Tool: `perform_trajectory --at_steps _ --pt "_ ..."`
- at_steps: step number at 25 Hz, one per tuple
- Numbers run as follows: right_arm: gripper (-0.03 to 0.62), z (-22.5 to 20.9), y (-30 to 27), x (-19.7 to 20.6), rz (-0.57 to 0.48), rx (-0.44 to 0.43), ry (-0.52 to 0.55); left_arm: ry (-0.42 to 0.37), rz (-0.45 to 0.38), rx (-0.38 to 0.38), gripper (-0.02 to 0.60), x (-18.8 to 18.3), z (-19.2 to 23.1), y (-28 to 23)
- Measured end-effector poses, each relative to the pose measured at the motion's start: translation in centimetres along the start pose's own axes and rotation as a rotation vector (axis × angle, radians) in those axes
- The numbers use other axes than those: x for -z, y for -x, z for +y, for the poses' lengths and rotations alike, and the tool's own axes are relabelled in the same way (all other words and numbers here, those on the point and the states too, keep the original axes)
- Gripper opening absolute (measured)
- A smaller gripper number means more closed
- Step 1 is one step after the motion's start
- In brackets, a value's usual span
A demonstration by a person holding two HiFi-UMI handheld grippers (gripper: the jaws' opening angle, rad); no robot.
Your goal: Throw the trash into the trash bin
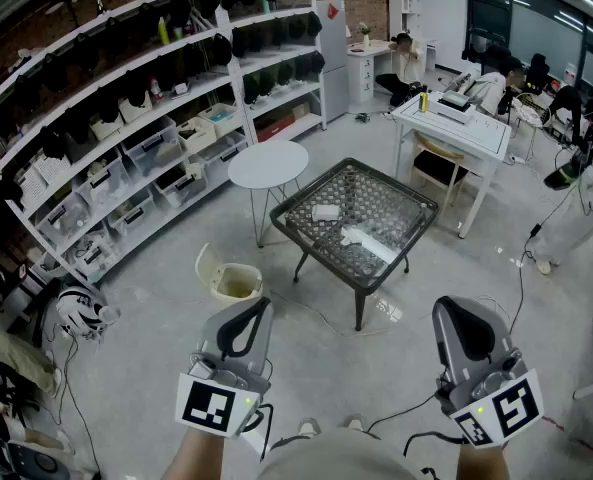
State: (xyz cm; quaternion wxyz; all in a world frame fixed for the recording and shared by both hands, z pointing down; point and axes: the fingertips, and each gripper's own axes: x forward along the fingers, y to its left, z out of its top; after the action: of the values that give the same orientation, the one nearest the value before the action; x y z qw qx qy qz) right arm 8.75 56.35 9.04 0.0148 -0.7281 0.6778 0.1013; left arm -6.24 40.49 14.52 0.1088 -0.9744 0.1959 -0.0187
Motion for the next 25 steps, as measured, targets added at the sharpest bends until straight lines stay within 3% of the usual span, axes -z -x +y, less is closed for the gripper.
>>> perform_trajectory --at_steps 17,18,19,20,25 --pt "0.005 -2.6 0.8 0.9 -0.009 -0.006 -0.036 0.018 0.017 -0.016 0.002 0.0 -1.5 -1.8" --pt "0.052 -2.9 0.8 0.8 -0.014 -0.013 -0.040 0.017 0.022 -0.016 0.002 0.0 -1.7 -2.1" --pt "0.189 -3.1 0.8 0.9 -0.016 -0.018 -0.043 0.014 0.026 -0.016 0.002 0.0 -1.9 -2.3" --pt "0.218 -3.4 0.9 1.0 -0.015 -0.017 -0.043 0.012 0.030 -0.017 0.003 0.1 -2.2 -2.5" --pt "0.235 -5.2 1.9 2.1 0.001 -0.011 -0.049 -0.020 0.026 -0.016 0.003 0.2 -3.6 -3.4"
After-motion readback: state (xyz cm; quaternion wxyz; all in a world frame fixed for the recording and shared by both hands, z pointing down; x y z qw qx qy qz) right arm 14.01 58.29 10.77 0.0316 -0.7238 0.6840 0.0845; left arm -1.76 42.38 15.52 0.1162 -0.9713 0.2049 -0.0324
